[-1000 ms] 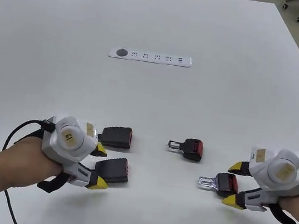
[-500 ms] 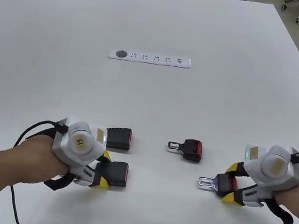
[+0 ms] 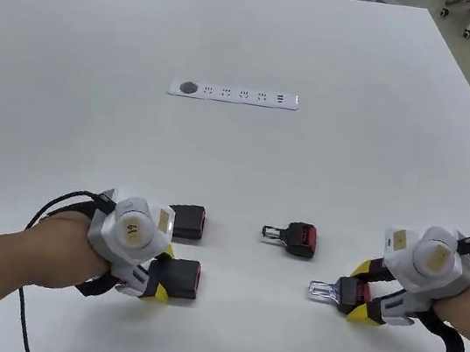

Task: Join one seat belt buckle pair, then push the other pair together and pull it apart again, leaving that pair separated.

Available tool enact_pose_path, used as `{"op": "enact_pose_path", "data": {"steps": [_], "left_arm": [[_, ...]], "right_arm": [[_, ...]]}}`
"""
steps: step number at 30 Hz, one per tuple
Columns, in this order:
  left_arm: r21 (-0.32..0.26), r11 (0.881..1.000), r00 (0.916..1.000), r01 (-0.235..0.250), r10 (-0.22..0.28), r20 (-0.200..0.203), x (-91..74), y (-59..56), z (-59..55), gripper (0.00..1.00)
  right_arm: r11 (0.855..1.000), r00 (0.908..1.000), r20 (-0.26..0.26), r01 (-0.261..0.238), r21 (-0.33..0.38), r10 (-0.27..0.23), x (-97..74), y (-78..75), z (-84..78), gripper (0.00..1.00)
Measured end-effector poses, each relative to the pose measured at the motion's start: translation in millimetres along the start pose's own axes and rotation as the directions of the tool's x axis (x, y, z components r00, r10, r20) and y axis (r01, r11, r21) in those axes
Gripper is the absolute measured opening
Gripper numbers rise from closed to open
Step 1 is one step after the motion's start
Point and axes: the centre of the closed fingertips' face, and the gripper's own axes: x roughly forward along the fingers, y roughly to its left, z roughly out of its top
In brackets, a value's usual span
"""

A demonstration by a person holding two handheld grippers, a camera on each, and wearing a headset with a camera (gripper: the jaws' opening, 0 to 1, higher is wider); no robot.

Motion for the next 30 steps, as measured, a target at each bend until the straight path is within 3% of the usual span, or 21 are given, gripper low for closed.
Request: {"op": "enact_pose_path", "data": {"steps": [15,30], "left_arm": [[-0.013,1.000,0.9999,0.003,-0.003,-0.013,0.0,0.6,-0.2,0.34],[-0.017,1.000,0.9999,-0.007,0.007,-0.010,-0.5,0.6,-1.4,0.34]], "right_arm": [[1.000,0.9999,-0.008,0.007,0.008,-0.007,1.1,6.1,4.4,0.34],[1.000,0.9981,0.061,0.013,0.015,-0.014,23.0,19.6,44.0,0.35]]}}
